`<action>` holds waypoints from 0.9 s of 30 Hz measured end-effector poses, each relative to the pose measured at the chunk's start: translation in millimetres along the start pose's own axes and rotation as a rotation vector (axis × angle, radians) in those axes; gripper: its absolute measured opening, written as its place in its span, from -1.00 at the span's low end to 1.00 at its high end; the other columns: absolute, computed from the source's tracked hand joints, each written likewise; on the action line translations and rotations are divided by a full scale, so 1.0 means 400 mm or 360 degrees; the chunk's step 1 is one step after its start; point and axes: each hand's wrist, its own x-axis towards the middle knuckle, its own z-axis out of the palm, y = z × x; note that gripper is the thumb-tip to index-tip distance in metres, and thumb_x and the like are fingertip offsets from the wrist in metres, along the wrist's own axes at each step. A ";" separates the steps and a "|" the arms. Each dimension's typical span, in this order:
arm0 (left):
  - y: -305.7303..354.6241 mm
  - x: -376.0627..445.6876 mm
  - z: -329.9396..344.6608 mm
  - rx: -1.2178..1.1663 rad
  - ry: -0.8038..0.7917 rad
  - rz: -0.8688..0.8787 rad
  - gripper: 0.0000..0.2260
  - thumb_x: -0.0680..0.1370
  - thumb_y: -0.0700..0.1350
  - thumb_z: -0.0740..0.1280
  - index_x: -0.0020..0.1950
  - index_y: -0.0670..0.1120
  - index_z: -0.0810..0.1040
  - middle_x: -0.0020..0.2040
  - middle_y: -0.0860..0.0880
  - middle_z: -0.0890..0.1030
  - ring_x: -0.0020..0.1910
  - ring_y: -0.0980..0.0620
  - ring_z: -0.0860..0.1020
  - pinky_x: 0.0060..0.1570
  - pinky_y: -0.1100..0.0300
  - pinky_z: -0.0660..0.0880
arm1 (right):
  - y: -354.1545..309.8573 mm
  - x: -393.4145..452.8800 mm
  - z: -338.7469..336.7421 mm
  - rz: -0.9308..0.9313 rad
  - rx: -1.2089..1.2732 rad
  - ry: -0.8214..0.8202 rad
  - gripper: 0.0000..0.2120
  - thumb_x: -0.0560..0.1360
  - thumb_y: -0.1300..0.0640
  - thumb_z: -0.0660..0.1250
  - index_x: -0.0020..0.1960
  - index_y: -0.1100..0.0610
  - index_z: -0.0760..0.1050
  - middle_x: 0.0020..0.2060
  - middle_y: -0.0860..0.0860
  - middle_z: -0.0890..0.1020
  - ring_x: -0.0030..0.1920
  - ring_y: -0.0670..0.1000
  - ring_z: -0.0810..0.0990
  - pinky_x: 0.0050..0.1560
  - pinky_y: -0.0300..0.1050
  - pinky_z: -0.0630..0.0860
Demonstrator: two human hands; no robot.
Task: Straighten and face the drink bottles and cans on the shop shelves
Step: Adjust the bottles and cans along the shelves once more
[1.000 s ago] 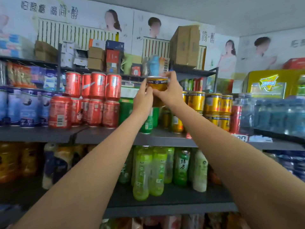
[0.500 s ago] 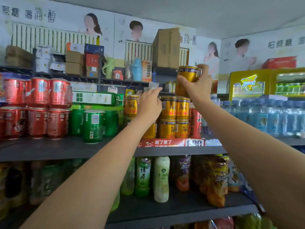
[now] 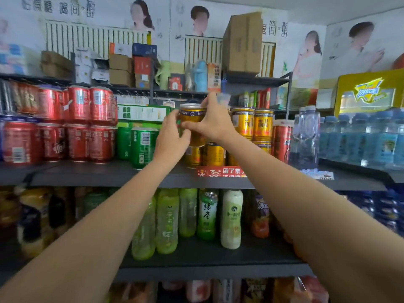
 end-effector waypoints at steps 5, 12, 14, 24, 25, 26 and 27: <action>-0.039 -0.032 -0.007 -0.0102 -0.0364 -0.0294 -0.27 0.47 -0.09 0.41 0.50 -0.05 0.05 0.34 -0.06 0.43 0.32 -0.06 0.40 0.19 0.15 0.34 | 0.001 -0.026 0.086 -0.0031 -0.0291 -0.0067 -0.45 0.33 -0.06 0.48 0.08 0.15 0.23 -0.07 0.09 0.54 -0.07 0.09 0.55 -0.12 -0.05 0.55; -0.068 -0.031 0.027 -0.0076 -0.0478 -0.0417 -0.43 0.45 -0.13 0.43 0.38 -0.13 0.23 0.24 -0.10 0.50 0.23 -0.10 0.46 0.09 0.17 0.34 | 0.014 -0.048 0.108 0.0024 -0.0757 -0.0224 -0.45 0.46 -0.05 0.35 0.32 0.18 0.27 0.21 0.19 0.39 0.23 0.18 0.36 0.20 -0.02 0.38; -0.079 -0.033 0.041 -0.0055 -0.0505 -0.0443 -0.42 0.45 -0.12 0.43 0.38 -0.13 0.23 0.26 -0.11 0.49 0.24 -0.12 0.45 0.14 0.11 0.37 | 0.012 -0.054 0.109 0.0015 -0.0829 -0.0273 -0.49 0.48 -0.03 0.34 0.32 0.18 0.31 0.29 0.19 0.30 0.27 0.18 0.32 0.25 -0.02 0.37; -0.092 -0.025 0.073 0.0178 -0.0542 -0.0632 -0.20 0.49 0.01 0.36 0.54 -0.11 -0.07 0.43 -0.23 0.21 0.39 -0.22 0.29 0.34 -0.02 0.28 | 0.014 -0.048 0.125 -0.0083 -0.1067 -0.0329 -0.64 0.54 0.11 0.26 0.29 0.21 0.38 0.22 0.13 0.45 0.25 0.14 0.36 0.21 -0.06 0.39; -0.094 -0.026 0.072 0.0184 -0.0545 -0.0635 -0.20 0.49 0.01 0.37 0.54 -0.11 -0.06 0.42 -0.23 0.22 0.38 -0.22 0.30 0.34 -0.02 0.29 | 0.012 -0.050 0.126 -0.0071 -0.1066 -0.0342 -0.64 0.54 0.12 0.26 0.30 0.22 0.37 0.22 0.13 0.45 0.25 0.14 0.37 0.21 -0.06 0.39; -0.094 -0.027 0.069 0.0178 -0.0545 -0.0631 -0.21 0.48 0.02 0.37 0.53 -0.12 -0.05 0.41 -0.23 0.23 0.37 -0.22 0.31 0.33 -0.03 0.30 | 0.010 -0.052 0.124 -0.0070 -0.1069 -0.0366 -0.63 0.53 0.14 0.27 0.30 0.22 0.37 0.23 0.13 0.45 0.25 0.15 0.37 0.20 -0.06 0.40; -0.093 -0.030 0.066 0.0163 -0.0535 -0.0621 -0.22 0.48 0.03 0.37 0.53 -0.14 -0.02 0.40 -0.23 0.23 0.36 -0.22 0.32 0.33 -0.03 0.31 | 0.010 -0.054 0.119 -0.0078 -0.1066 -0.0398 -0.62 0.53 0.15 0.27 0.32 0.21 0.35 0.23 0.13 0.45 0.25 0.15 0.37 0.20 -0.05 0.40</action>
